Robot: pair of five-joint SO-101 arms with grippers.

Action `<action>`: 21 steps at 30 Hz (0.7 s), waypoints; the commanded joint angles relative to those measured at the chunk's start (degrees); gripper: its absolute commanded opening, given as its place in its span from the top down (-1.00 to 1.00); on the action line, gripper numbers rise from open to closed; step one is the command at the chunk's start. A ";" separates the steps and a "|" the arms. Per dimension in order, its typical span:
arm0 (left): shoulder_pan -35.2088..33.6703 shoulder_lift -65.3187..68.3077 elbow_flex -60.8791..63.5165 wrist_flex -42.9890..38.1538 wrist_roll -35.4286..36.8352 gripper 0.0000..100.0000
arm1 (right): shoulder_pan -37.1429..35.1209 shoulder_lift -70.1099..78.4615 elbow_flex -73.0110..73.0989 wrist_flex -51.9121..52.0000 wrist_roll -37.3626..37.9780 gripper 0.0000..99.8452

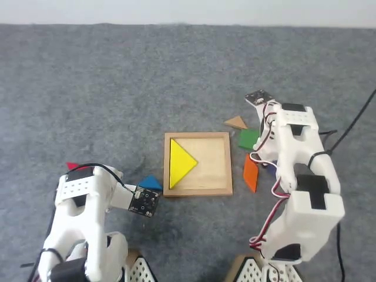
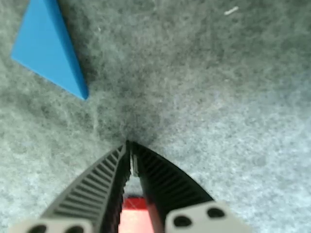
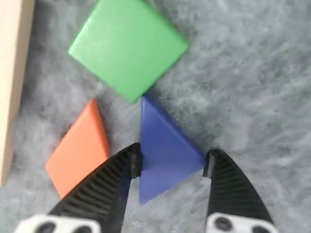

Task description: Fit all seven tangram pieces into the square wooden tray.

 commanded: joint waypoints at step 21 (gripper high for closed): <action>0.09 -1.41 0.13 -0.79 0.44 0.98 | -0.48 -2.77 -43.34 33.89 -32.00 0.67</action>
